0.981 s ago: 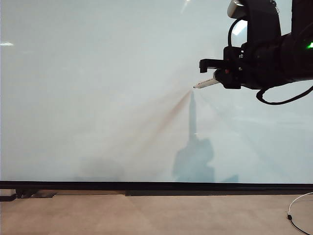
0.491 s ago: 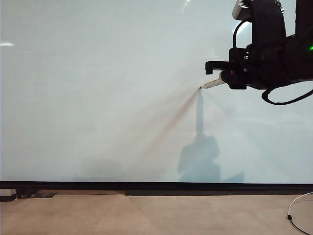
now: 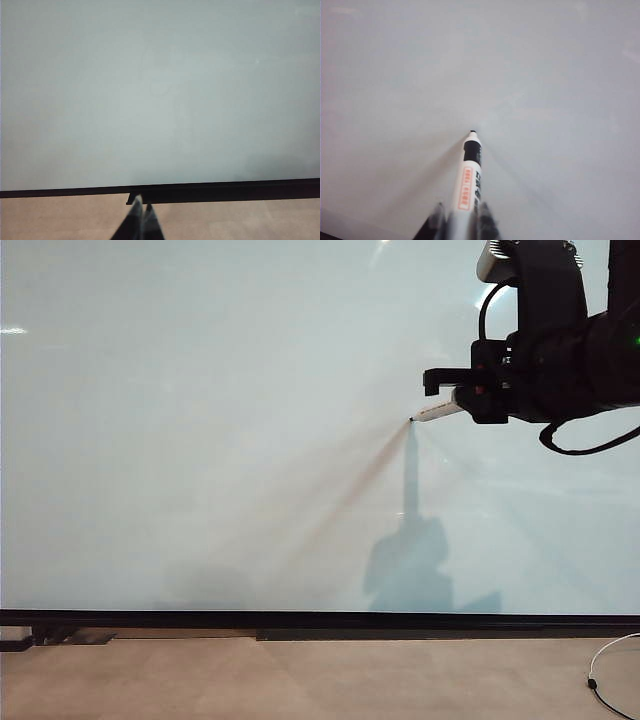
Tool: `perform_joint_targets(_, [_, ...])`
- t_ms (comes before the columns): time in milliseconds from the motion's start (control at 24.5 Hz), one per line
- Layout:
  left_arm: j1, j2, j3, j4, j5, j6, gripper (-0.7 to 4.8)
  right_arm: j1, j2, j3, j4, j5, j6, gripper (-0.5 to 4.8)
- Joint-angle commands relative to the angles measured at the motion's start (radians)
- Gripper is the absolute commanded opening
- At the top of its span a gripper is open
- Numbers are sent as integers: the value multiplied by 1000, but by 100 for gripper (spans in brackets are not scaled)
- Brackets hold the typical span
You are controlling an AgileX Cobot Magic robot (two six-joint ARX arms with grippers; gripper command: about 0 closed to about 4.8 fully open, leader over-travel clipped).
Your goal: Pick up the pen on the shelf to the right of the whiteboard and draw a straight line.
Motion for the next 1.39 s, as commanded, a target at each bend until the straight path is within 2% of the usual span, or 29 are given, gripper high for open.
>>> perform_joint_targets(41, [0, 0, 3, 12, 1, 0, -5, -5, -3, 4, 14, 47, -17, -8])
perform_joint_targets(899, [0, 0, 3, 12, 1, 0, -5, -19, -6, -47, 64, 99, -55, -8])
perform_joint_targets(1390, [0, 0, 3, 12, 1, 0, -5, -102, -27, -47, 70, 113, -88, -8])
